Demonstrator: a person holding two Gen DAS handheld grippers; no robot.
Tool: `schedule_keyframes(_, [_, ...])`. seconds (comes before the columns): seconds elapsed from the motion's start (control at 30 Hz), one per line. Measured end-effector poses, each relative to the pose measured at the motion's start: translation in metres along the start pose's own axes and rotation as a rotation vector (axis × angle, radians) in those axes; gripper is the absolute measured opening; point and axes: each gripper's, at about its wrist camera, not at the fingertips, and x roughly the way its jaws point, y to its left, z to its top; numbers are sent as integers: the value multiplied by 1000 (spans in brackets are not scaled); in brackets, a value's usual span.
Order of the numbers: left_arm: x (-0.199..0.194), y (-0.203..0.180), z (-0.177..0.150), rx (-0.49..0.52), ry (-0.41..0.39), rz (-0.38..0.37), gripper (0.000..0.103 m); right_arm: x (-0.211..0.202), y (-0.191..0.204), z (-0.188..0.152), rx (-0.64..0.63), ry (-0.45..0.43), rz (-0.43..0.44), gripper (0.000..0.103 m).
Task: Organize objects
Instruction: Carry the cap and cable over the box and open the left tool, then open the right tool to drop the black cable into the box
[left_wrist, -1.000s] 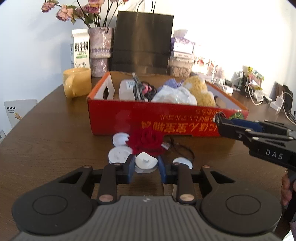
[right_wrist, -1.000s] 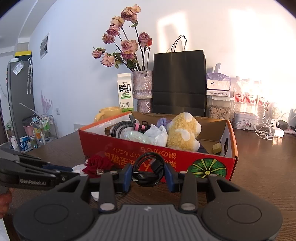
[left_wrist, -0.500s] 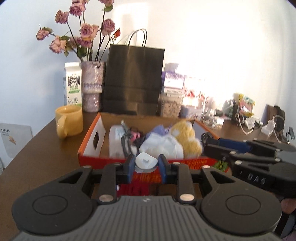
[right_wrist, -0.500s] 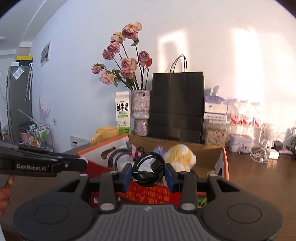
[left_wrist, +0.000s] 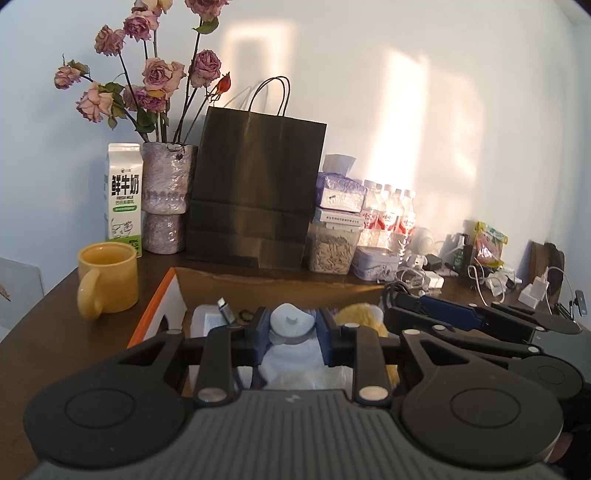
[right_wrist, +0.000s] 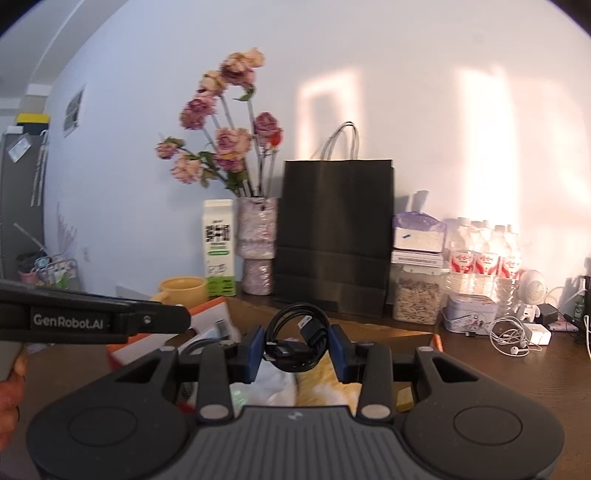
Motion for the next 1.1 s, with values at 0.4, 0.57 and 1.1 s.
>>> schedule_keyframes(0.4, [74,14,6,-23,31,30,28,48,-68,-4,94,52,-72,36])
schedule_keyframes(0.57, [80,19,2,-24,52,44,28,60,-78,-10,110,84,-76,36])
schedule_keyframes(1.1, [68,19,4,-40,-15,127,103,51,-74,-10,109,43,-56,103])
